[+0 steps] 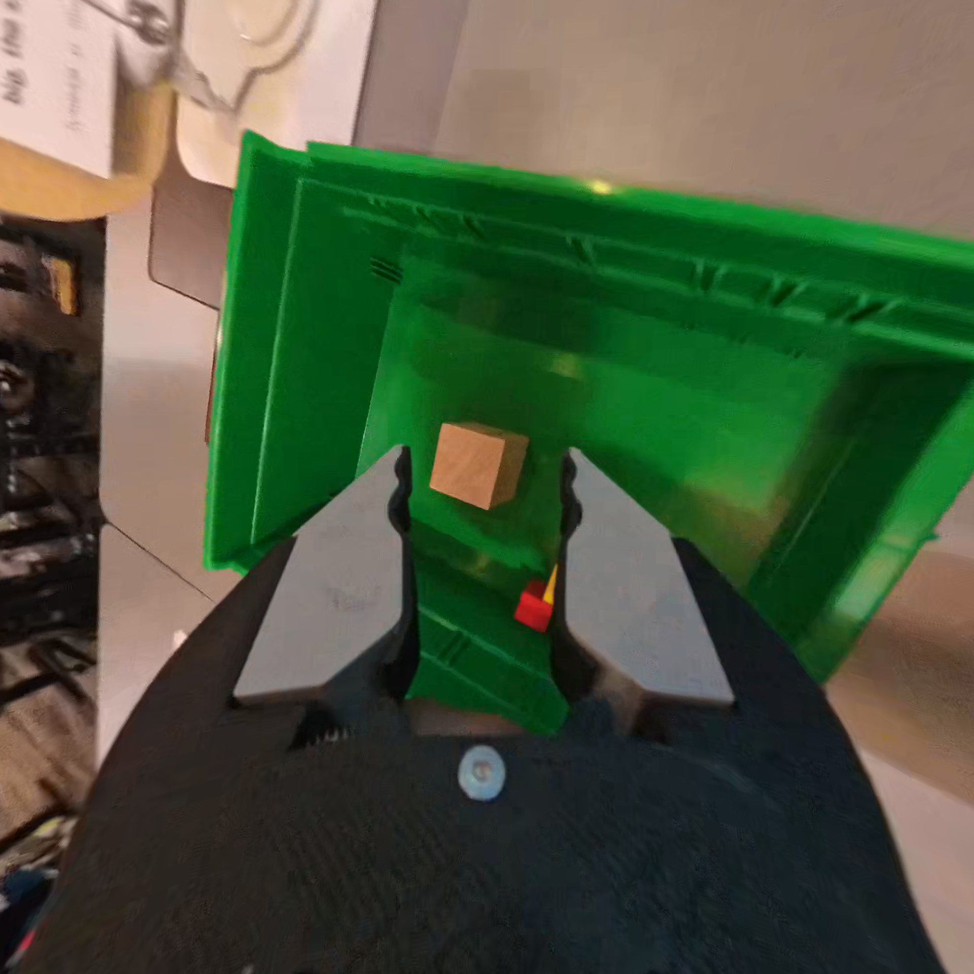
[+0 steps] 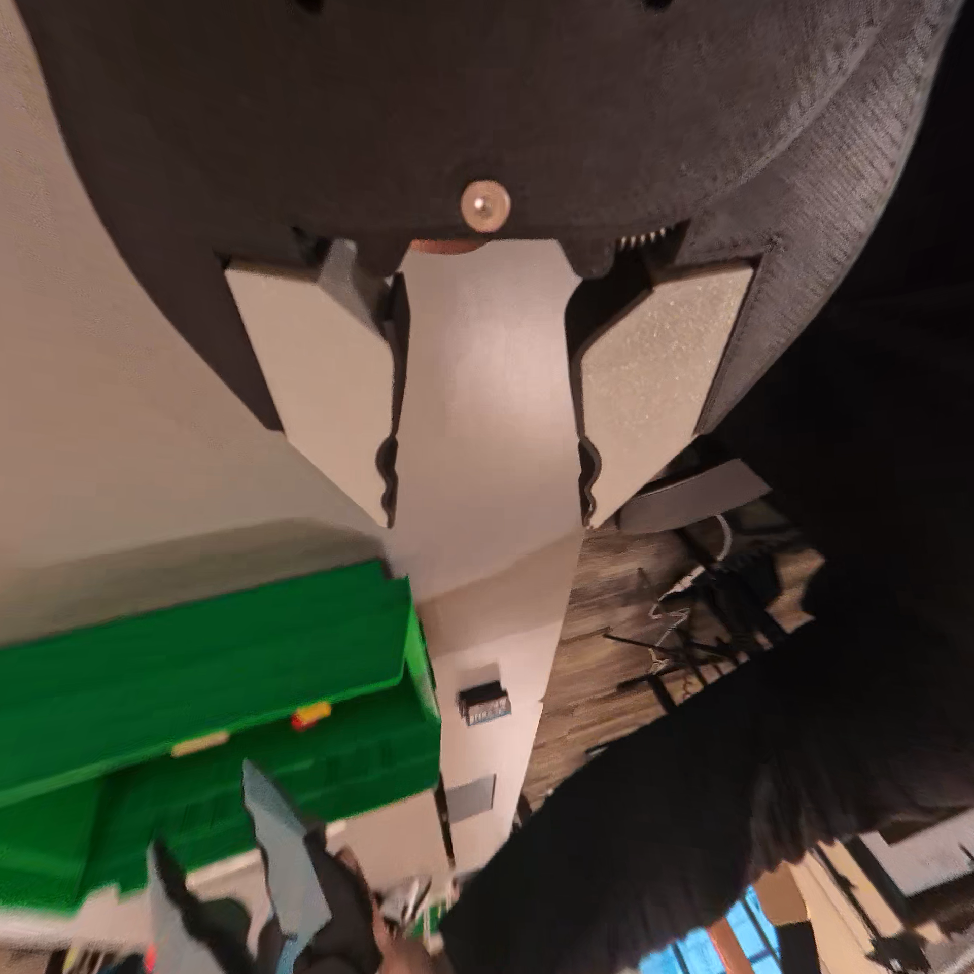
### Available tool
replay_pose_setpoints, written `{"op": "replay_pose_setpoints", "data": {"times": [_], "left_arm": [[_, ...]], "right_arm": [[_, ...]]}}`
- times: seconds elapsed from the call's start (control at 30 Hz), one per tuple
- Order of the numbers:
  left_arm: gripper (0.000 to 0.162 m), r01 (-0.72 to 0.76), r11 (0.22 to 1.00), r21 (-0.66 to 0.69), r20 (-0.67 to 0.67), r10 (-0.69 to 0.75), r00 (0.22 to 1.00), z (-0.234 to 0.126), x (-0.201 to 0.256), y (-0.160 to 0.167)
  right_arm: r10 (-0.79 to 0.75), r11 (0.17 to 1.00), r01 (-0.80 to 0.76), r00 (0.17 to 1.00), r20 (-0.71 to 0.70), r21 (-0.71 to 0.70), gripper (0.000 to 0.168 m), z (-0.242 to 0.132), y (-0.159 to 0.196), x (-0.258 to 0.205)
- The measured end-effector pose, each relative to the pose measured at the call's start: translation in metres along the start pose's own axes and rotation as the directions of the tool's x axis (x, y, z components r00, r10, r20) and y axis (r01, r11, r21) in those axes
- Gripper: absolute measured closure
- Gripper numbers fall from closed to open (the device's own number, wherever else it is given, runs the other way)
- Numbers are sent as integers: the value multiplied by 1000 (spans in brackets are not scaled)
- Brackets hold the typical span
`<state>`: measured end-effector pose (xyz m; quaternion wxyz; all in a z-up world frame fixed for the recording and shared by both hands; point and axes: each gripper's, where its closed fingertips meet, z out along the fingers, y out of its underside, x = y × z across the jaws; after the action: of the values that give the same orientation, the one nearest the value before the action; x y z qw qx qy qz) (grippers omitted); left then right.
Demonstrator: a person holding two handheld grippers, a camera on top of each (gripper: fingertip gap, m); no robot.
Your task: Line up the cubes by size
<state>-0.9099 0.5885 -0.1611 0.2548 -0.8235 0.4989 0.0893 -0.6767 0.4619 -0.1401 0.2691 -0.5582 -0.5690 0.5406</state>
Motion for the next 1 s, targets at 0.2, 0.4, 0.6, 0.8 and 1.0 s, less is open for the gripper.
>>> {"op": "replay_pose_setpoints", "data": {"times": [0.2,0.4,0.6,0.8,1.0], "left_arm": [[113,-153,988,-16,-161,148,976,40,-3,9],[109,-191,955,-228,-299,118,947,77,2,57],[117,-204,977,-59,-206,188,960,50,-1,15],[117,-324,799,507,215,247,945,-72,53,-98],[118,-512,587,628,478,228,848,-135,173,-156]], "right_arm": [[52,998,-51,998,-35,43,102,-19,-1,19],[59,995,-58,998,-16,81,104,-27,-9,16],[53,997,-51,998,-23,59,106,-23,-4,16],[39,995,-43,998,43,91,106,-18,-13,-2],[113,973,-155,967,229,171,103,-15,-40,-48]]}}
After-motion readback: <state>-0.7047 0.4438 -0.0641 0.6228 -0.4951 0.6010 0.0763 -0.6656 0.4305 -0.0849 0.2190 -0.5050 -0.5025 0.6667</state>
